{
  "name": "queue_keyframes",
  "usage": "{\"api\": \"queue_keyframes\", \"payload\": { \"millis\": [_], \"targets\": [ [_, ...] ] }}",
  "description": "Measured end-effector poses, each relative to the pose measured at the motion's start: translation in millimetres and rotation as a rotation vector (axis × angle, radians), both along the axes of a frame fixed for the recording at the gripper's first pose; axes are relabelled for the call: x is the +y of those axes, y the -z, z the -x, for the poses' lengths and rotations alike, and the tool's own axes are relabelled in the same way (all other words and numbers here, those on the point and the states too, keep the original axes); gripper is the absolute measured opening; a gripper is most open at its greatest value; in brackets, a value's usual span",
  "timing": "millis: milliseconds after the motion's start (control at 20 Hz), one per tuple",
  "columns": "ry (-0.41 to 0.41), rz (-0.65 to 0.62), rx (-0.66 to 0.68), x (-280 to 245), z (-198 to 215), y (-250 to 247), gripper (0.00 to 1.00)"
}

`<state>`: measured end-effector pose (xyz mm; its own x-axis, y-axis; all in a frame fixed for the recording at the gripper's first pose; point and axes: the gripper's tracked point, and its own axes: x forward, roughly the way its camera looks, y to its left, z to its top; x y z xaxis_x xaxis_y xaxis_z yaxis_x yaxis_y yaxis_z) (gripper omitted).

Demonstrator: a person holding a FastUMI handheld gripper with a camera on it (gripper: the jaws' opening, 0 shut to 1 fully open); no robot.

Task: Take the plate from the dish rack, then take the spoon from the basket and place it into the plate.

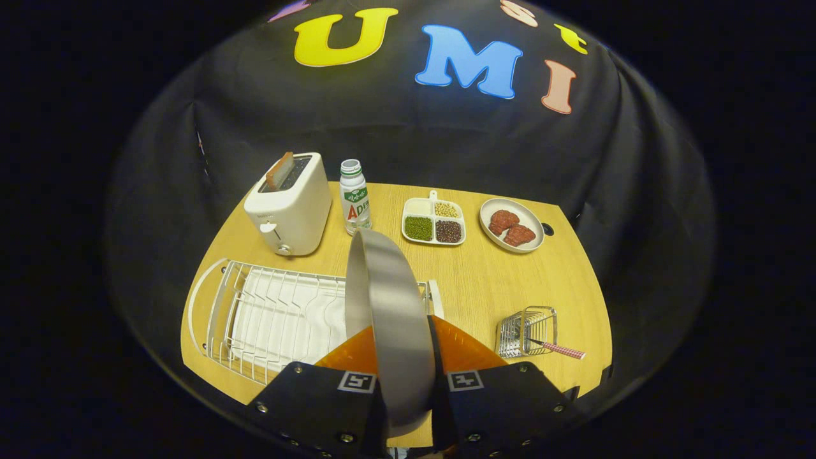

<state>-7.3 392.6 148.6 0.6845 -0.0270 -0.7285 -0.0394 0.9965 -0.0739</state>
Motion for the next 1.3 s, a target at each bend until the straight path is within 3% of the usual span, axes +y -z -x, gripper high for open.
{"api": "queue_keyframes", "payload": {
  "millis": [600,950,1300],
  "targets": [
    [-0.017,-0.142,-0.064,-91,56,-49,0.26],
    [0.022,-0.168,-0.044,-157,98,-30,0.26],
    [0.048,-0.251,0.024,-181,132,19,0.26]
  ]
}}
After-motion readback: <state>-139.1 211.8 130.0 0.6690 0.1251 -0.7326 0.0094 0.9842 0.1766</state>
